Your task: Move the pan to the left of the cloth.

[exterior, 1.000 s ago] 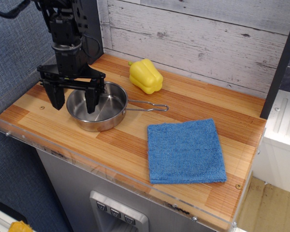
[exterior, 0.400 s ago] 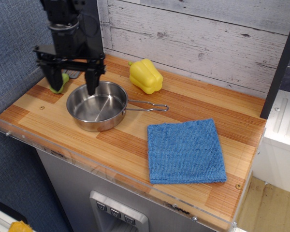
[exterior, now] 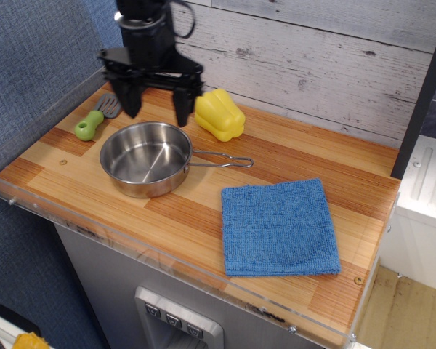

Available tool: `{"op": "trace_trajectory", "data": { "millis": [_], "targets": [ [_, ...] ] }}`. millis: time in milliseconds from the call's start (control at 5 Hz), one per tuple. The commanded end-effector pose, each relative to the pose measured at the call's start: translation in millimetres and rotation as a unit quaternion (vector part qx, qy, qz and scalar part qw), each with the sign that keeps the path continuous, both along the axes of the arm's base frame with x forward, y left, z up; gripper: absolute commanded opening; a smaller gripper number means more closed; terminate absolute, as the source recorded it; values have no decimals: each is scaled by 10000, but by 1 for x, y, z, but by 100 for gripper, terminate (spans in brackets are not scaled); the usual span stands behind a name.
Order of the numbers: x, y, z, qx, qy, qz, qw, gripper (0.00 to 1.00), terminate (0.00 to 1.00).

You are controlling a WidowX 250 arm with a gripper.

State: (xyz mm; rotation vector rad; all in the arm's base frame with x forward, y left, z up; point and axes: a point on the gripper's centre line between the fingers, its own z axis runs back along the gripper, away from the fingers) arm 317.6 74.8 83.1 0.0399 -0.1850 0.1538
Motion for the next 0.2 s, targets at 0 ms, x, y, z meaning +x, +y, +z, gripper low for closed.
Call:
{"op": "trace_trajectory", "data": {
  "millis": [0],
  "targets": [
    [9, -32, 16, 90, 39, -906, 9958, 100, 100]
  ]
}}
